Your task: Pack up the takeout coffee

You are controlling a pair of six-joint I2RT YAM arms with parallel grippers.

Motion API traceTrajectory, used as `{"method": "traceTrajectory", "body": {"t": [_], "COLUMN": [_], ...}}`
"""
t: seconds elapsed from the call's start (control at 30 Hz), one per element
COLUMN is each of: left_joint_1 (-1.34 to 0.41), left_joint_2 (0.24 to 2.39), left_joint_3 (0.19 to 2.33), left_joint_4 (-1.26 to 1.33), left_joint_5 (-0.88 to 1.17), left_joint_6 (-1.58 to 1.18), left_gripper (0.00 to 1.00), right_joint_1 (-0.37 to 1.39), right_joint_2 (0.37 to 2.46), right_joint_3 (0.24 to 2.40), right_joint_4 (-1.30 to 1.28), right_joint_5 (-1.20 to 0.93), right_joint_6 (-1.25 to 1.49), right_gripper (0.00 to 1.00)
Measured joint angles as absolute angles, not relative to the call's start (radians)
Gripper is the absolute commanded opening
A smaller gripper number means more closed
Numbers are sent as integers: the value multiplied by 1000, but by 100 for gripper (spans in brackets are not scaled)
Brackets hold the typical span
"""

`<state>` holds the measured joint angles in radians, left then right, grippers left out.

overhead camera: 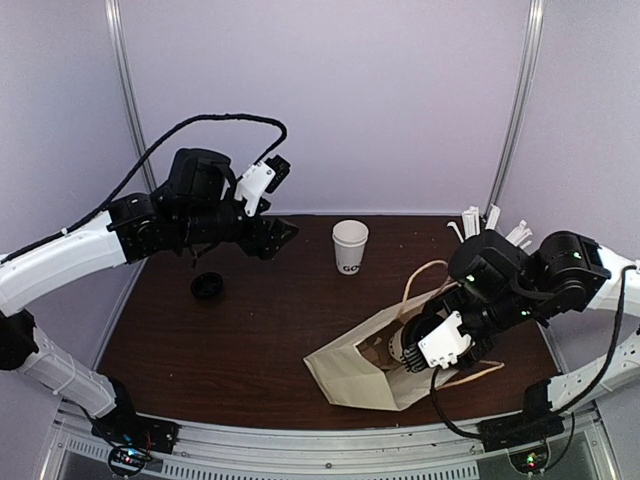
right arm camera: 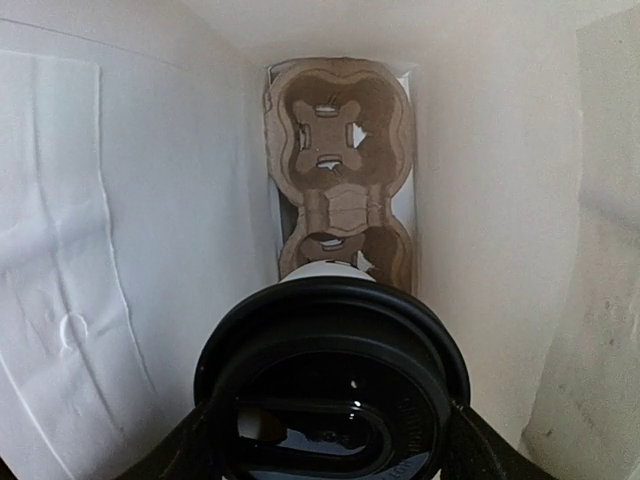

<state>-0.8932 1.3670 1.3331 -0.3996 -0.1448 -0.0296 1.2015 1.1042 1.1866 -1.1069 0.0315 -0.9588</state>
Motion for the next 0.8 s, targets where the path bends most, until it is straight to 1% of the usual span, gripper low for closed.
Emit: {"method": "traceTrajectory", "body": {"t": [0.3, 0.47, 0.8], "left_joint_1": [-886, -884, -883], "left_joint_2": [1389, 1396, 1390], "left_joint_3": [1385, 1391, 1393], "left_joint_4": [-432, -445, -451], "left_joint_5": [-118, -109, -97], "left_joint_6": [-33, -33, -60], "left_gripper": [82, 82, 82], "right_joint_1": [1202, 1205, 1195], "right_joint_2": [1038, 954, 1028], "right_joint_3": [1137, 1029, 1010], "right_joint_4": [-1089, -1014, -833], "right_joint_5": [33, 61, 114], "right_joint_6": [-997, -1073, -1123], "right_gripper": [52, 52, 52]}}
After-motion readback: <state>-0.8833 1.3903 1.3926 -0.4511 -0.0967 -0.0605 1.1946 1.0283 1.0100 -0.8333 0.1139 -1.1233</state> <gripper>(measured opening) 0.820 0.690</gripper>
